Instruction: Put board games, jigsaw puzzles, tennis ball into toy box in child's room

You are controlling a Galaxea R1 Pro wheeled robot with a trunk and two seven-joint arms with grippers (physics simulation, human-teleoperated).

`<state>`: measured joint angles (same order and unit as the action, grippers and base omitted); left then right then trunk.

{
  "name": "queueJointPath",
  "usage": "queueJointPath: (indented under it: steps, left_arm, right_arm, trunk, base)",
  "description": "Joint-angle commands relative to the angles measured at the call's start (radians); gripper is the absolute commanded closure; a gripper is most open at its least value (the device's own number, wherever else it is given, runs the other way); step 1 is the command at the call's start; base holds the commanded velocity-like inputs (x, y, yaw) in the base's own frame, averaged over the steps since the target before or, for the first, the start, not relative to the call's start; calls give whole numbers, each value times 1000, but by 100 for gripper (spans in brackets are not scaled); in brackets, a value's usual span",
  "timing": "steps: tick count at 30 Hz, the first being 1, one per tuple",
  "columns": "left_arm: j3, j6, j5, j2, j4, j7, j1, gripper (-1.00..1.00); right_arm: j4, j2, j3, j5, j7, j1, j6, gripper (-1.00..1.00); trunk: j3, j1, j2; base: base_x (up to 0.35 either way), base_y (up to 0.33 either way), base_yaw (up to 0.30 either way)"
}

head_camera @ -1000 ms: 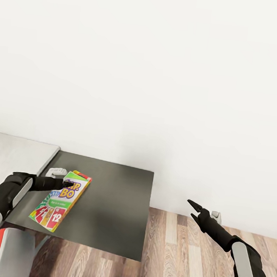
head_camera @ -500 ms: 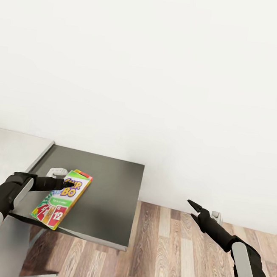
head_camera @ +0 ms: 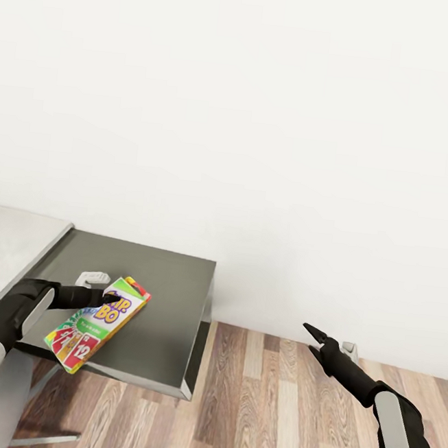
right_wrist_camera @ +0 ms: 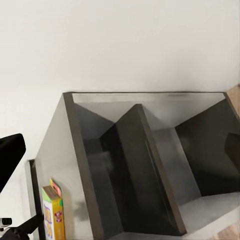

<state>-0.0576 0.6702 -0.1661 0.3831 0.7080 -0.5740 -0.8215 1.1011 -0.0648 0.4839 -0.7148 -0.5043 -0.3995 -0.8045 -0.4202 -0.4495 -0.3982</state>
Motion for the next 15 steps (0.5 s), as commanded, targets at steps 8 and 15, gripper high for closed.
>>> queueJointPath:
  steps: [8, 15]
  left_arm:
    - [-4, 8, -10, 0, 1, 4, -1, -100]
    - [-5, 8, -9, 0, 1, 5, -1, -100]
  right_arm:
    - [0, 0, 2, 0, -2, -1, -7, -100]
    - [0, 0, 2, 0, -2, -1, -7, -100]
  trunk:
    - [-2, 0, -2]
    - [-2, 0, -2]
  base:
    - [-85, -45, 0]
    - [-133, -73, 0]
